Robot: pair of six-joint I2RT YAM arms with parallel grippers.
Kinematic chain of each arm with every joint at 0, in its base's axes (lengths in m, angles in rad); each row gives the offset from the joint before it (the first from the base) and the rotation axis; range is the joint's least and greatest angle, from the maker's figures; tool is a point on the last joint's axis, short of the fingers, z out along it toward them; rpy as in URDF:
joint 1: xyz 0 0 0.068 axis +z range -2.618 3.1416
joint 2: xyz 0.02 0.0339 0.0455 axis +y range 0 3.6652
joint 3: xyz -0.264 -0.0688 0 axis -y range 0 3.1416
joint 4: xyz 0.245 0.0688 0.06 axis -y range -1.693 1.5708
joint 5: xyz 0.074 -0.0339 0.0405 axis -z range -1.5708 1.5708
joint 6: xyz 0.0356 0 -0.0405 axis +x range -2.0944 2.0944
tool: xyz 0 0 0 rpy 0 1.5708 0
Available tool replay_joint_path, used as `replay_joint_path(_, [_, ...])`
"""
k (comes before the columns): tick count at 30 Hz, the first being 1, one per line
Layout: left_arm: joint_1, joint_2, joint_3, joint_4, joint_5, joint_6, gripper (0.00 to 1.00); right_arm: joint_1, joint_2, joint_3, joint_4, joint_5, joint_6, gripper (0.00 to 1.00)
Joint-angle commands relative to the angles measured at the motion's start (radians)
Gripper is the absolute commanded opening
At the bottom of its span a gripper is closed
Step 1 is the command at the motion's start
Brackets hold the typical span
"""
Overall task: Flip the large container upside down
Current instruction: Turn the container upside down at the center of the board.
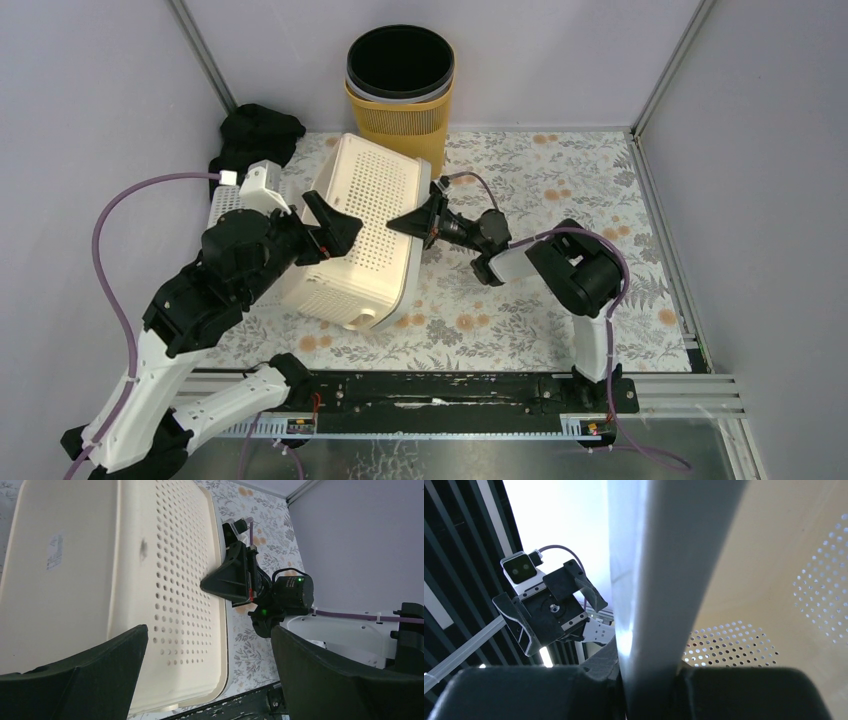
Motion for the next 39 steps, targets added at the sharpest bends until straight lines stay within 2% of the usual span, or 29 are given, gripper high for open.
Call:
replay_joint_path(1, [-0.001,0.006,-0.015,0.026,-0.020,0.013,1.00,-0.023,-0.016,-0.073,0.071,-0.095,-0.137,0.12])
replay_joint_path(7, [-0.001,0.022,-0.054,0.053,-0.017,0.019,1.00,-0.041,-0.025,-0.107,0.070,-0.120,-0.136,0.26])
replay_joint_path(11, [-0.001,0.032,-0.097,0.081,-0.008,0.018,1.00,-0.051,-0.023,-0.135,0.070,-0.130,-0.137,0.29])
replay_joint_path(16, [0.001,0.040,-0.144,0.115,0.015,0.008,1.00,-0.062,-0.028,-0.167,0.071,-0.143,-0.139,0.50])
replay_joint_path(19, [0.000,0.046,-0.163,0.131,0.026,0.005,1.00,-0.070,-0.036,-0.185,0.071,-0.145,-0.134,0.57])
replay_joint_path(25, [0.000,0.055,-0.194,0.161,0.054,-0.002,1.00,-0.105,-0.056,-0.240,0.069,-0.150,-0.121,0.63])
replay_joint_path(39, [0.000,0.051,-0.228,0.186,0.075,-0.008,1.00,-0.127,-0.045,-0.259,0.069,-0.132,-0.122,0.64])
